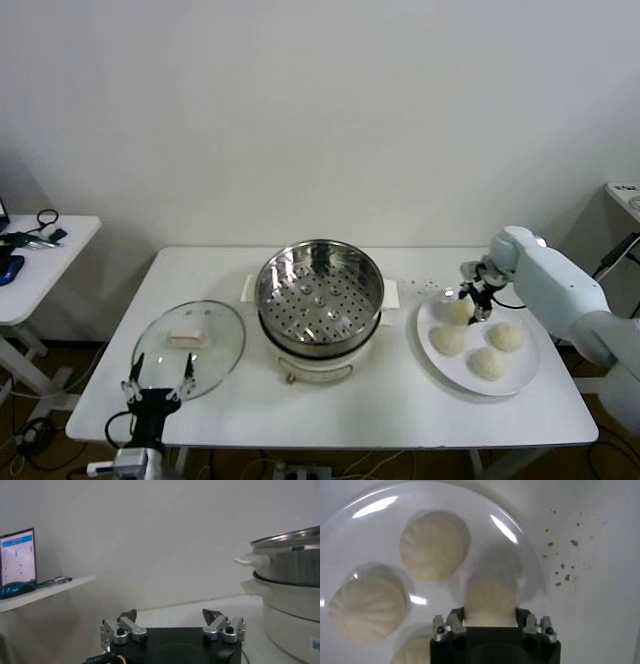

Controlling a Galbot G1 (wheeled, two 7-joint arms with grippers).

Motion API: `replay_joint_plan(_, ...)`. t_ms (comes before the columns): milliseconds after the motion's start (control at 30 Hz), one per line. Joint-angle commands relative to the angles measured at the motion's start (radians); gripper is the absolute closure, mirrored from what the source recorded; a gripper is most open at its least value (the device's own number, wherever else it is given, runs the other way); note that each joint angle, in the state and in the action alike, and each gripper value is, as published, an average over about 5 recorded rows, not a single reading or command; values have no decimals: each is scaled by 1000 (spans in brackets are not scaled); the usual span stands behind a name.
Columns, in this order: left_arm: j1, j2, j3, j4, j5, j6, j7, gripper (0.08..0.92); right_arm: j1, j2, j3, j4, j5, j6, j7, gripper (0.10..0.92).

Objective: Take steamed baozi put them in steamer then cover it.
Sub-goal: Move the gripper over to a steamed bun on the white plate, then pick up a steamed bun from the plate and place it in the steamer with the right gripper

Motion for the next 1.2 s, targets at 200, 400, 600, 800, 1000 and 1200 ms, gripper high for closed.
replay_joint_plan(200, 12, 0, 0, 0, 0, -6, 0, 177, 122, -65, -162, 162, 124, 10, -20, 389)
replay_joint_plan(400, 17, 0, 4, -4, 1, -7, 0, 177, 330, -100, -359, 334, 251, 43, -43, 389)
replay_joint_plan(600, 18, -2, 14, -4, 6, -1, 0, 177, 512, -66, -484, 468, 242, 138, -52, 389)
replay_joint_plan(800, 21, -9, 22, -4, 14, -1, 0, 177, 607, 13, -512, 562, 164, 261, -48, 389)
replay_joint_plan(1000, 31, -6, 21, -1, 13, -6, 0, 177, 612, 115, -479, 644, 33, 375, -28, 389)
replay_joint_plan(1200, 43, -2, 15, -3, 10, -9, -1, 177, 558, 247, -433, 634, -91, 447, -4, 389)
